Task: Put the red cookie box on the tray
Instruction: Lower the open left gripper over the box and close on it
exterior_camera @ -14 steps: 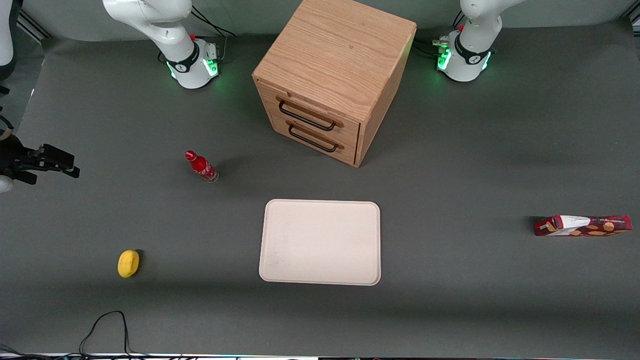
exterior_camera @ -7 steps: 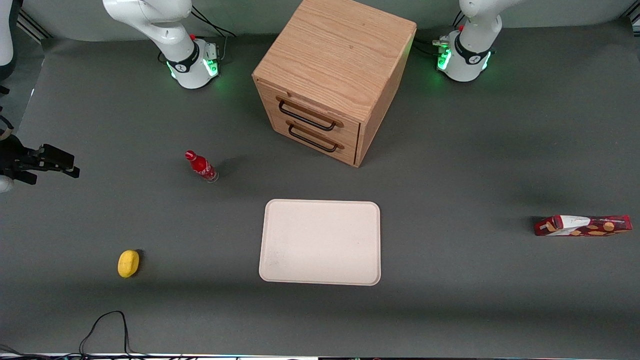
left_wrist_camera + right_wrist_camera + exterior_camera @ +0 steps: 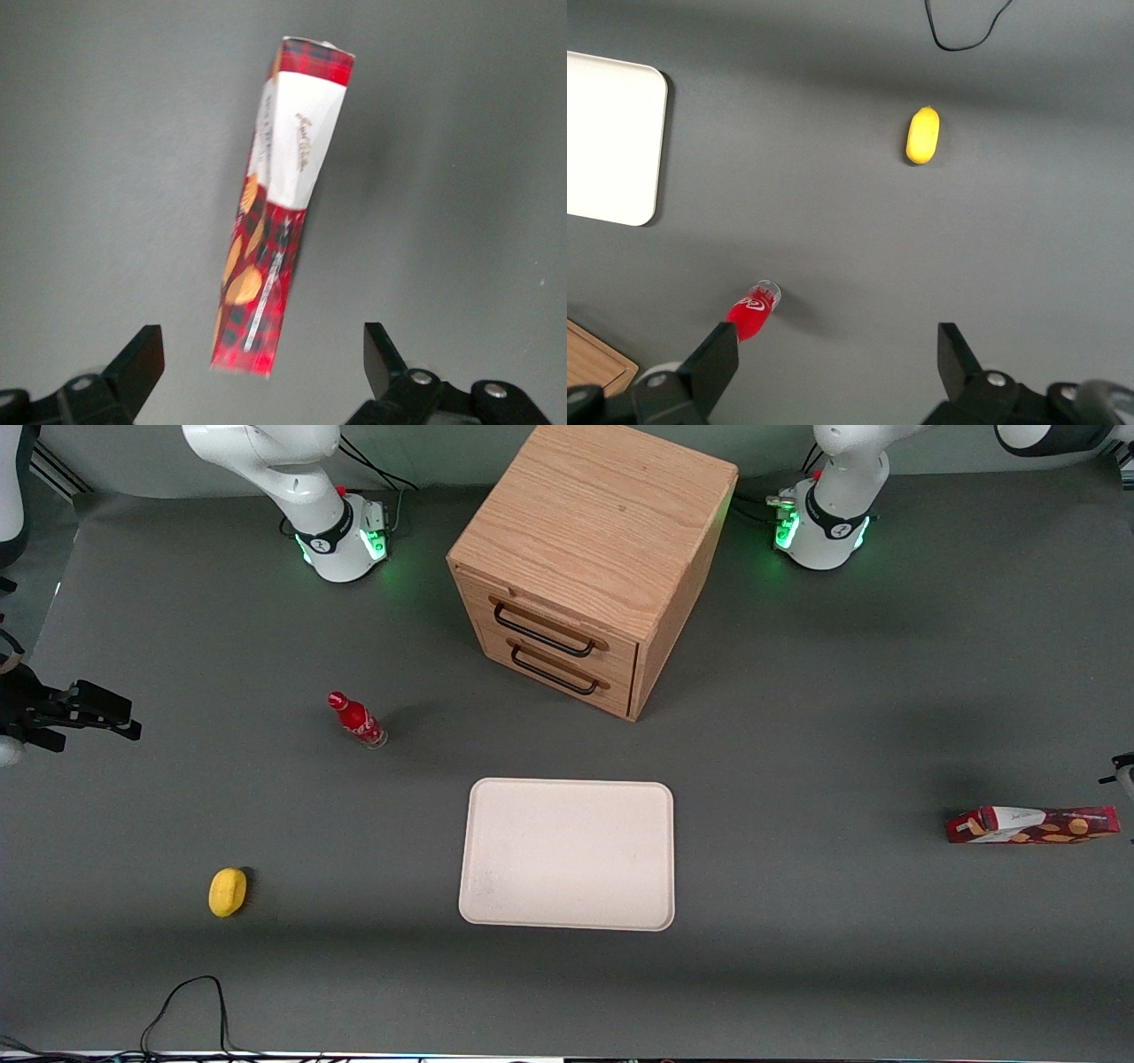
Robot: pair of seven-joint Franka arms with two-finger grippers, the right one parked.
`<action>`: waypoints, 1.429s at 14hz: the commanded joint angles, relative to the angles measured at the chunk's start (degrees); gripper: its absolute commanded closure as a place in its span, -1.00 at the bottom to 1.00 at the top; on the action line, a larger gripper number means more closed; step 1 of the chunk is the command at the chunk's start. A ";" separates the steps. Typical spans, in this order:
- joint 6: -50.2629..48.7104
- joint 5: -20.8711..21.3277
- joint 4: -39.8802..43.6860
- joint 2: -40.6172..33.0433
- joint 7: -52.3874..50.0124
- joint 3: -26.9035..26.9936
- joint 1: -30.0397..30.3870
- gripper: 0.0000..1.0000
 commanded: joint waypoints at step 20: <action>21.73 -0.96 -13.37 2.32 5.53 -3.10 1.96 1.00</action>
